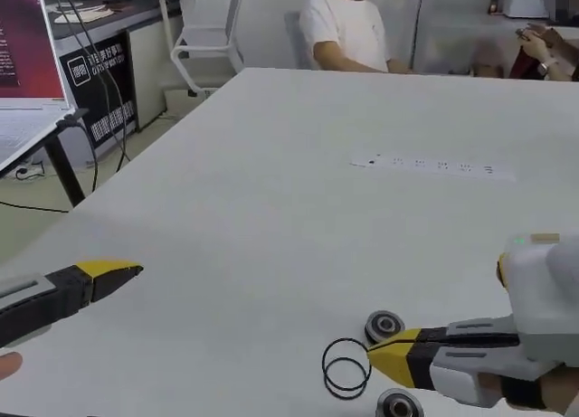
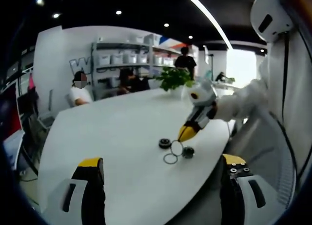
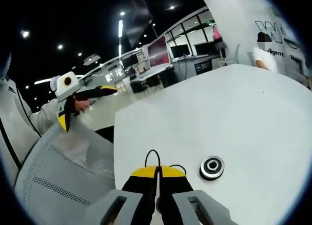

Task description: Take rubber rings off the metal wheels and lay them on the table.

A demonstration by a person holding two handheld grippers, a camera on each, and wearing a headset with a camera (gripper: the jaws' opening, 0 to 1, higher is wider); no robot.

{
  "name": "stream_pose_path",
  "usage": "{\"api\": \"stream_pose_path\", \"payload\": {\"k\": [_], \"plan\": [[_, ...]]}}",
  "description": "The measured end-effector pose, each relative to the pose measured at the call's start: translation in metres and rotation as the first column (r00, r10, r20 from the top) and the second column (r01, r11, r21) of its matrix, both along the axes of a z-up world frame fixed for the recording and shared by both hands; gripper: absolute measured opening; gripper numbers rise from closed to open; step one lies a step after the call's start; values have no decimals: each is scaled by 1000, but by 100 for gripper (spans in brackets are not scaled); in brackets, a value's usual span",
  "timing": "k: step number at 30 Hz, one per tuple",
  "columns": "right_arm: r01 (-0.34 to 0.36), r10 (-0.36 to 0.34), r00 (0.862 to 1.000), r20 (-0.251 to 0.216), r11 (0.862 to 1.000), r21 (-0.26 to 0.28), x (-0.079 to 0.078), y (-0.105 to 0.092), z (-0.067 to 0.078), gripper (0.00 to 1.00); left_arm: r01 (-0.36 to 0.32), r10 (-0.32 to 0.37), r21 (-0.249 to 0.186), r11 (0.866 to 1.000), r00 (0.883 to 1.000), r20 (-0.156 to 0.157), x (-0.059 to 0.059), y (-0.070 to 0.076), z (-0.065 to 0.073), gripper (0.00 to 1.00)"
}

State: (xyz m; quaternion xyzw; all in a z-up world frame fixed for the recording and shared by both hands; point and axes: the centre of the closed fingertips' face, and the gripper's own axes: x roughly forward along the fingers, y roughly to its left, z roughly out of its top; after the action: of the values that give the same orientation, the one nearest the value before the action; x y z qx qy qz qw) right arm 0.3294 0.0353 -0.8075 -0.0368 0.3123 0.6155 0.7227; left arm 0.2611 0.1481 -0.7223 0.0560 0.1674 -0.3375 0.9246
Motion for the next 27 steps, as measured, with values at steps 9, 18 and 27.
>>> {"api": "stream_pose_path", "payload": {"k": [9, 18, 27], "plan": [[-28, 28, 1000, -9, 997, -68, 1, 10, -24, 0, -14, 14, 5, 1000, 1000, -4, 0, 4, -3, 100], [-41, 42, 999, 2, 990, -133, 5, 11, -41, 0, -30, 31, 26, 999, 999, -27, -1, 7, -6, 100], [-29, 33, 999, 25, 989, -148, 12, 13, -46, 0, -6, 8, 47, 999, 999, -43, 5, -10, -12, 100]]}}
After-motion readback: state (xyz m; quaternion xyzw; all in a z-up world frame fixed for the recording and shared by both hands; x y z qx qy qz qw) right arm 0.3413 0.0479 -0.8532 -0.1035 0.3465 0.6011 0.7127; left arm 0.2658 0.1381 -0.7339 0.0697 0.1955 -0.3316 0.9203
